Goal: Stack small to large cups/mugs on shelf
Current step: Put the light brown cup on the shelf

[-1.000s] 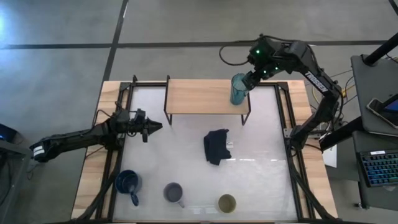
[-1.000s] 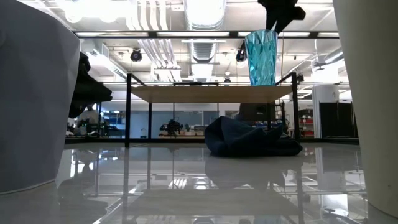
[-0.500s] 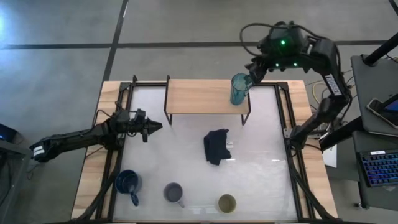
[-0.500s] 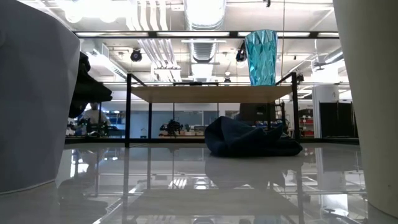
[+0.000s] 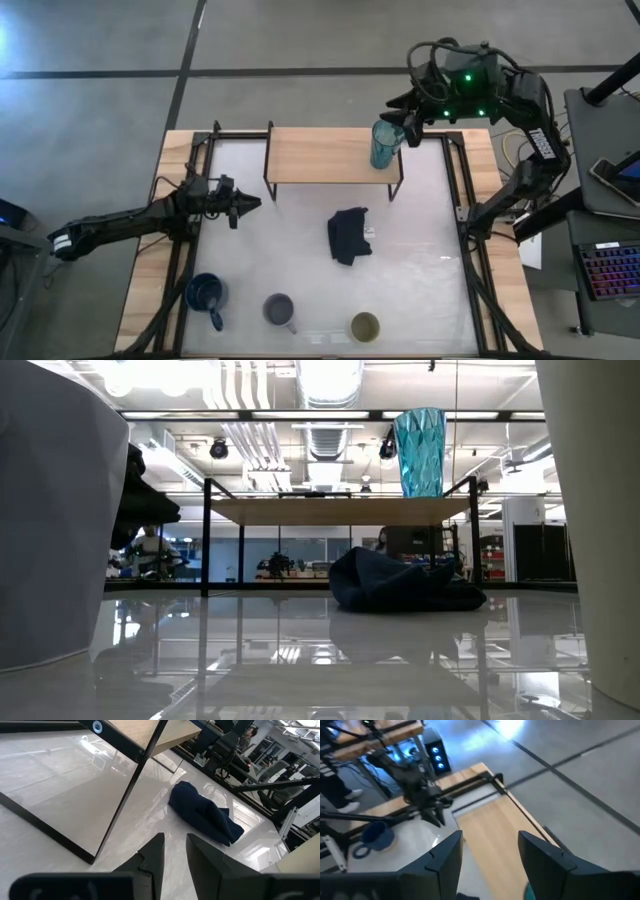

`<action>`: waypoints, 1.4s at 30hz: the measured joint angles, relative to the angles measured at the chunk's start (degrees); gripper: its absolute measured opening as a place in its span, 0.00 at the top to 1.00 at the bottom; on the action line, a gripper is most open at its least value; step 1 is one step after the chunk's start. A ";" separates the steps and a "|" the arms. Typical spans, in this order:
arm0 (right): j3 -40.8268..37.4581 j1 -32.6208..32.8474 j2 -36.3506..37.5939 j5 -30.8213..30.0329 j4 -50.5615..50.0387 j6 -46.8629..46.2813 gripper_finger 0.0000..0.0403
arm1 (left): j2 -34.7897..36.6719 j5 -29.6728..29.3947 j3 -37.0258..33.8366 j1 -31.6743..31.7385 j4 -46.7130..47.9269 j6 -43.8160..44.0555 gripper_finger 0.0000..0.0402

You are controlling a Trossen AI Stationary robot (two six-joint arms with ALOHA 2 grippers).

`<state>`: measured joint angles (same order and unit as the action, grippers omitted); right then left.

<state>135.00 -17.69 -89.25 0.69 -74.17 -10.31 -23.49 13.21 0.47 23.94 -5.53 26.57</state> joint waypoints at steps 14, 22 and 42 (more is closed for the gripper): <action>0.00 8.22 -0.24 0.73 11.41 -3.39 0.55 | 0.00 0.23 0.00 -0.07 -1.85 20.68 0.83; -0.07 8.22 -0.42 -0.21 10.87 -4.86 0.55 | 0.00 0.44 -0.01 -0.07 -3.60 20.63 0.83; -0.11 9.92 -0.57 -0.29 10.09 -8.74 0.55 | 0.00 -9.50 -0.02 -0.07 -19.00 21.14 0.83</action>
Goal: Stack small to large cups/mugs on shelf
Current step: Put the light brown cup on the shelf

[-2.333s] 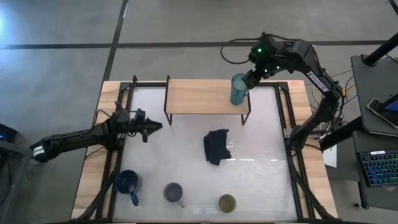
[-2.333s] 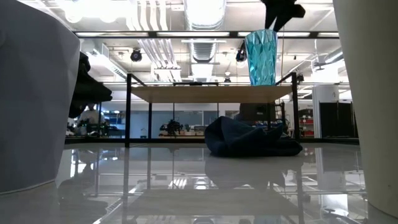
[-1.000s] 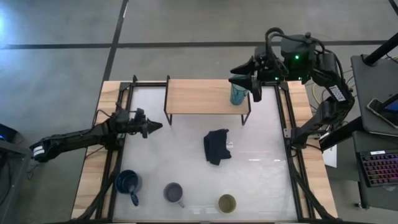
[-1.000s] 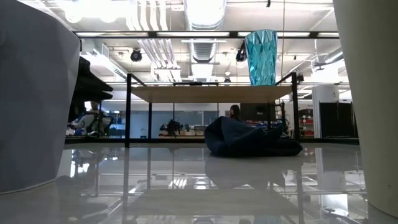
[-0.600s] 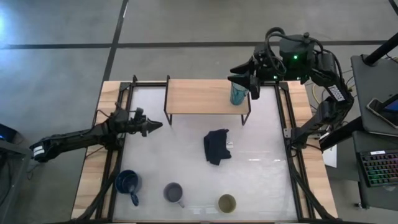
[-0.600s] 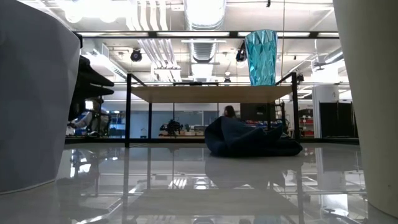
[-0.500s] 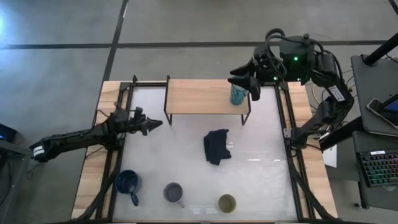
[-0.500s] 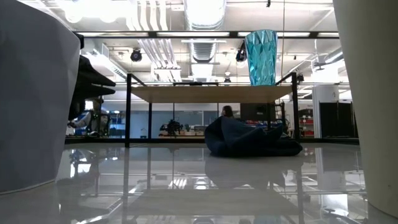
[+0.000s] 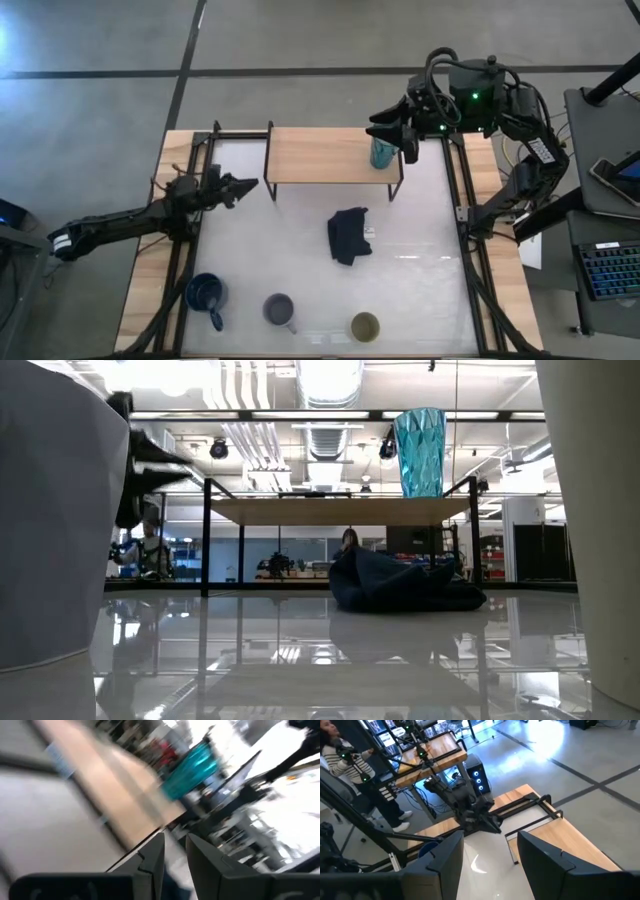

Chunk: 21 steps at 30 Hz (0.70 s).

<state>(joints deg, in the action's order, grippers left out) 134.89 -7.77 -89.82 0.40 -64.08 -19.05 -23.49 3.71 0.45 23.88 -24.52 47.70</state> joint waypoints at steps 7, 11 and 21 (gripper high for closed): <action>-0.04 0.00 0.00 0.00 -0.24 -0.02 0.56 | 0.00 4.40 0.00 -0.04 -7.53 7.42 0.83; -0.04 0.00 0.00 0.02 -0.43 -0.02 0.55 | 0.00 4.96 0.00 -0.04 -7.51 7.50 0.83; -0.04 0.02 0.00 2.36 -0.40 -0.52 0.56 | -0.02 9.49 1.25 -0.69 -11.58 7.69 0.83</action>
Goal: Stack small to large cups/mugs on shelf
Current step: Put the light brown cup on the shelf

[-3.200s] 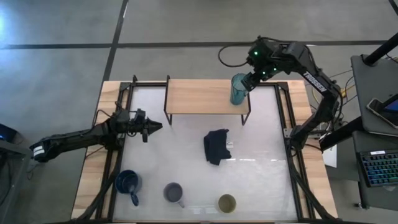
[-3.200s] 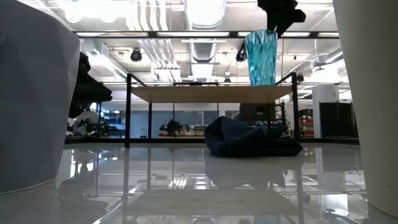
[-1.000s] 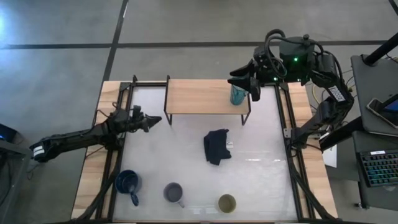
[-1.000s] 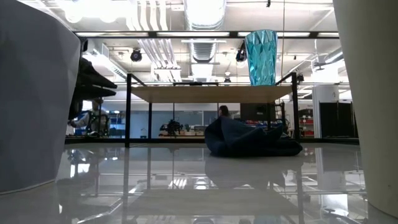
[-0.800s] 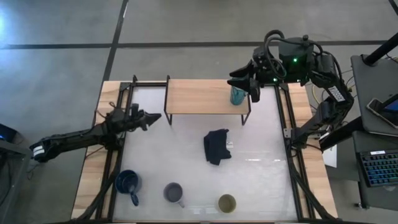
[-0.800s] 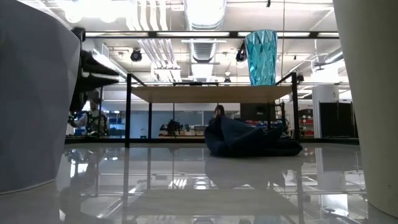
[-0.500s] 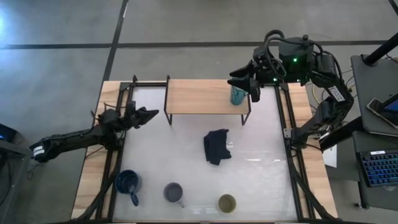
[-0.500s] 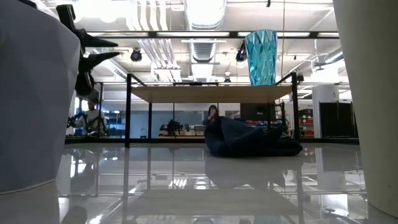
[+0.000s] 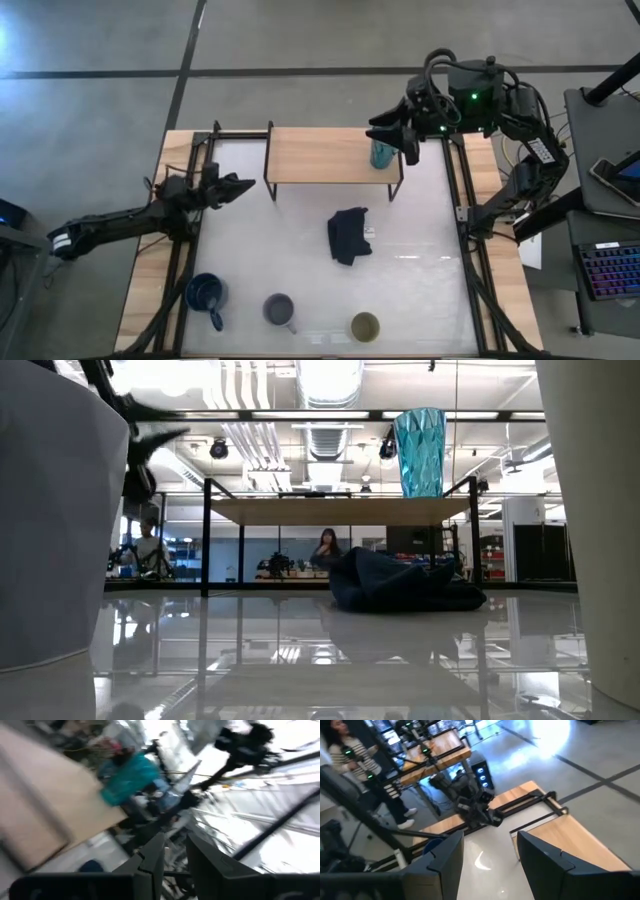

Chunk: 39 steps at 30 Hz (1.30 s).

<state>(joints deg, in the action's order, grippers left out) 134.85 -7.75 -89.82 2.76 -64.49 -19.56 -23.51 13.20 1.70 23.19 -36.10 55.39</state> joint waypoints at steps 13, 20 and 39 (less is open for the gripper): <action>-0.20 -0.02 -1.37 1.27 -0.21 2.58 0.56 | -1.19 9.48 1.12 -0.36 -2.29 6.09 0.84; -0.20 -0.02 -2.67 1.77 -0.74 3.49 0.56 | -2.08 10.92 2.54 -0.36 -2.39 7.24 0.84; -0.49 19.76 -4.03 -3.36 -25.94 -17.91 0.58 | -5.61 10.59 1.63 -0.34 -2.41 6.74 0.84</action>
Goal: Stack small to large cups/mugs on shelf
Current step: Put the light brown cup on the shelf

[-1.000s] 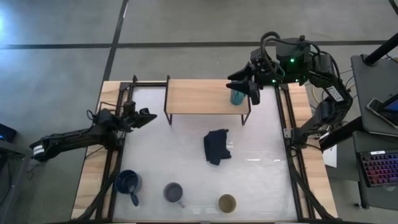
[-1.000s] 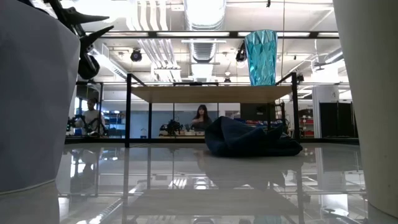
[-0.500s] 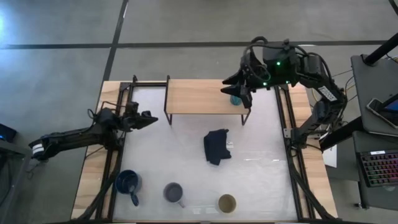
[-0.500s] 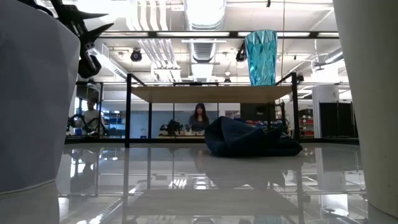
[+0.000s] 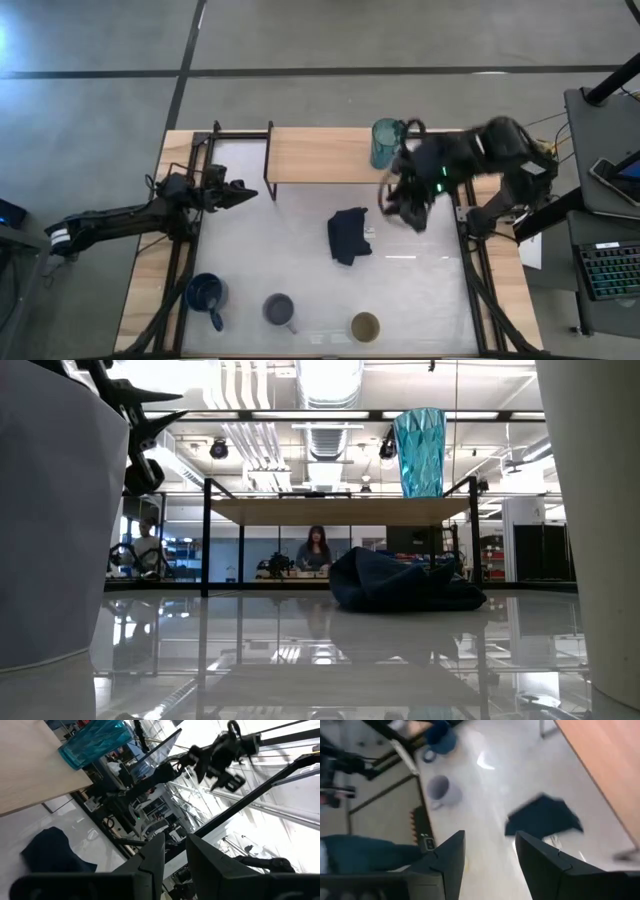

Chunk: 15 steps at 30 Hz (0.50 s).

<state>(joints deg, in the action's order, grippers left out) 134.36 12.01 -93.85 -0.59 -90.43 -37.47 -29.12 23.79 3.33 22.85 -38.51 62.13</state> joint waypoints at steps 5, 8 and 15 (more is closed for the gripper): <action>-1.67 10.75 -0.51 -9.66 0.60 -16.52 0.58 | -0.50 -0.02 -0.06 0.00 -0.01 -0.02 0.84; -5.29 15.90 -0.85 -11.36 0.52 -26.73 0.58 | -0.85 -0.02 -0.07 0.00 -0.01 -0.04 0.84; -18.40 22.14 -3.86 0.25 2.90 -48.91 0.58 | -2.03 0.00 -0.38 0.00 -0.01 -0.04 0.84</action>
<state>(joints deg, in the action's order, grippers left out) 115.96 34.15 -97.72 -0.34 -87.53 -86.38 -31.15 23.79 2.95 22.85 -38.52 62.08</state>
